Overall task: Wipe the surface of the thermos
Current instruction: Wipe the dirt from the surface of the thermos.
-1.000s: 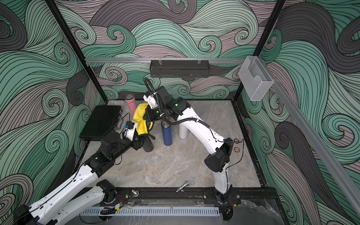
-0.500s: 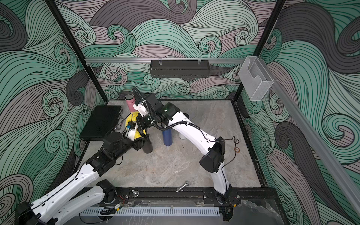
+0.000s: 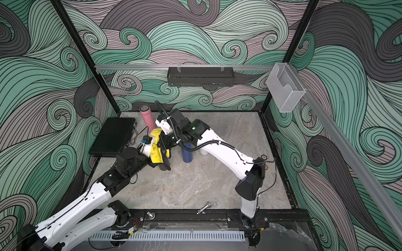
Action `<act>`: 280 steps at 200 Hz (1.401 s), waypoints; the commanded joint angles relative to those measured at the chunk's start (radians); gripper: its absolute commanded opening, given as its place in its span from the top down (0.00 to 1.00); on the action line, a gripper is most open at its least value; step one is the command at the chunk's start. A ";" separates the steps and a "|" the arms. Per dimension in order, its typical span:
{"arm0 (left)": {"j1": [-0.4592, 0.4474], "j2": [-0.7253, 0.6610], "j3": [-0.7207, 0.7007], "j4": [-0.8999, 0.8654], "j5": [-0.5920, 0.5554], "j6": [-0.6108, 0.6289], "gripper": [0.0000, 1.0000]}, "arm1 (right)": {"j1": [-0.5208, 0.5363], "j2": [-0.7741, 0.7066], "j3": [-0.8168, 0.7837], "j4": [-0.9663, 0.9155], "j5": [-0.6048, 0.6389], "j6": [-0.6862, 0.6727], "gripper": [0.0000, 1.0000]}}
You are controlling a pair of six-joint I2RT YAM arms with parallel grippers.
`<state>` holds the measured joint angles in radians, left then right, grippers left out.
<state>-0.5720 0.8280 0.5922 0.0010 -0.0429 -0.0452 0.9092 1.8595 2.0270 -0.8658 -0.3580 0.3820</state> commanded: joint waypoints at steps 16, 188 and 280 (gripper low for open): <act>-0.003 0.011 0.049 0.114 0.049 -0.011 1.00 | -0.023 0.149 0.206 -0.008 -0.022 0.003 1.00; -0.002 -0.004 0.127 0.023 -0.195 -0.140 1.00 | 0.013 -0.384 -0.423 0.150 0.099 0.062 1.00; -0.008 0.077 0.558 -0.583 -0.478 -0.753 1.00 | 0.430 -0.288 -0.649 0.810 0.954 -0.276 1.00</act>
<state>-0.5728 0.8692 1.0763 -0.4263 -0.4316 -0.5827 1.3098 1.4635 1.3308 -0.3389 0.3092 0.2665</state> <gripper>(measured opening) 0.632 0.093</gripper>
